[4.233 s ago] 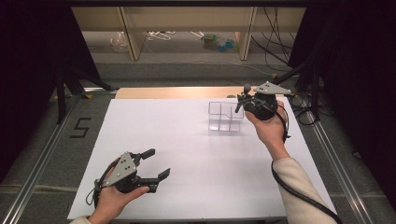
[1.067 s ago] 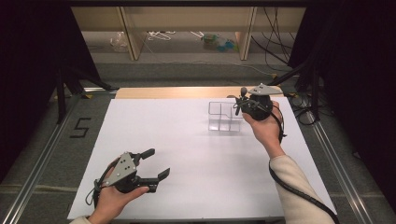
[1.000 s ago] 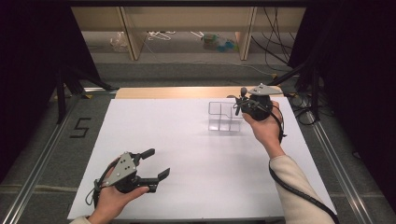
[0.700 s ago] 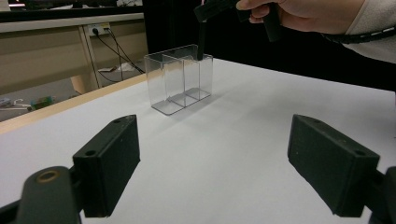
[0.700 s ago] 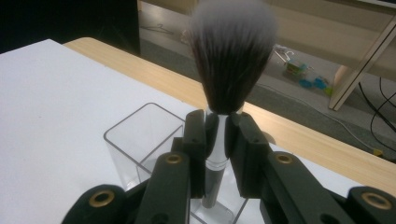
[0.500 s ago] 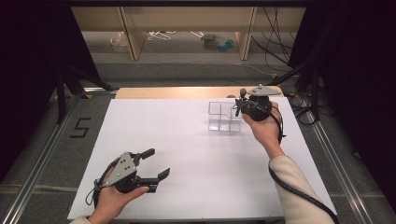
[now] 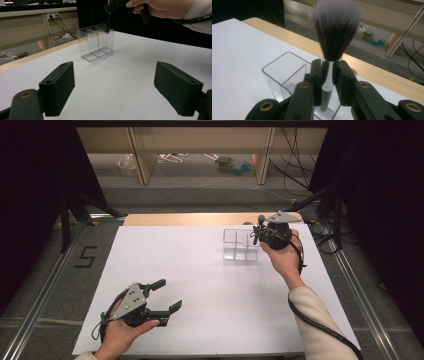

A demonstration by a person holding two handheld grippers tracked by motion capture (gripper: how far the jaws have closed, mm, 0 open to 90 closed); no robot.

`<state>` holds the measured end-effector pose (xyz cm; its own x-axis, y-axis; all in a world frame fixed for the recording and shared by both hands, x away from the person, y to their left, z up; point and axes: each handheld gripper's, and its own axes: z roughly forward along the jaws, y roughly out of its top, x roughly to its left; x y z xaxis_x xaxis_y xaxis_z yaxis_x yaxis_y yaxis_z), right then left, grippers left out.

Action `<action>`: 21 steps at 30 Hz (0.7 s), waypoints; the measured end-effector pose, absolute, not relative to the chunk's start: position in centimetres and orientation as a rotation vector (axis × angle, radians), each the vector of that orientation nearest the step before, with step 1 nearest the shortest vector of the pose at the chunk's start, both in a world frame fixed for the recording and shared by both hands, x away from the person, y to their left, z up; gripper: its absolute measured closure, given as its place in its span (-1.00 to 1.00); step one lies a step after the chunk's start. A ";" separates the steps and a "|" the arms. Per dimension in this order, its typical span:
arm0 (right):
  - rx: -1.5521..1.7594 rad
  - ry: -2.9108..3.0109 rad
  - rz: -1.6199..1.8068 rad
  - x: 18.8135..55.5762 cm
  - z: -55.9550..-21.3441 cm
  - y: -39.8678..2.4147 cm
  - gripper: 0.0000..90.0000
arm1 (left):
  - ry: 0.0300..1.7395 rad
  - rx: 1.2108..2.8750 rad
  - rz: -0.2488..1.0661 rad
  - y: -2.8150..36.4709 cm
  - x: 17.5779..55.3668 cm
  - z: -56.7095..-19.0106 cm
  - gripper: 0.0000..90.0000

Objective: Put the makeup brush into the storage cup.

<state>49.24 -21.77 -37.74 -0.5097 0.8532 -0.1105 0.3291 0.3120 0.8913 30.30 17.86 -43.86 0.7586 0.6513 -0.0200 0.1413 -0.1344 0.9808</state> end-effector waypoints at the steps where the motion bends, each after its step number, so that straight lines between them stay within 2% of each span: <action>1: 1.045 1.993 1.153 49.3 -37.8 -21.8 0.73 | 0.635 1.676 0.495 17.9 30.3 -43.9 -0.63; 21: 1.045 2.010 1.130 49.4 -38.1 -21.9 0.73 | 0.648 1.670 0.488 17.8 30.3 -43.9 -0.63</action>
<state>49.43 -21.92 -38.11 -0.5096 0.8522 -0.1190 0.3409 0.3270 0.8814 30.25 17.83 -43.88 0.7555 0.6544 -0.0319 0.1503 -0.1257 0.9806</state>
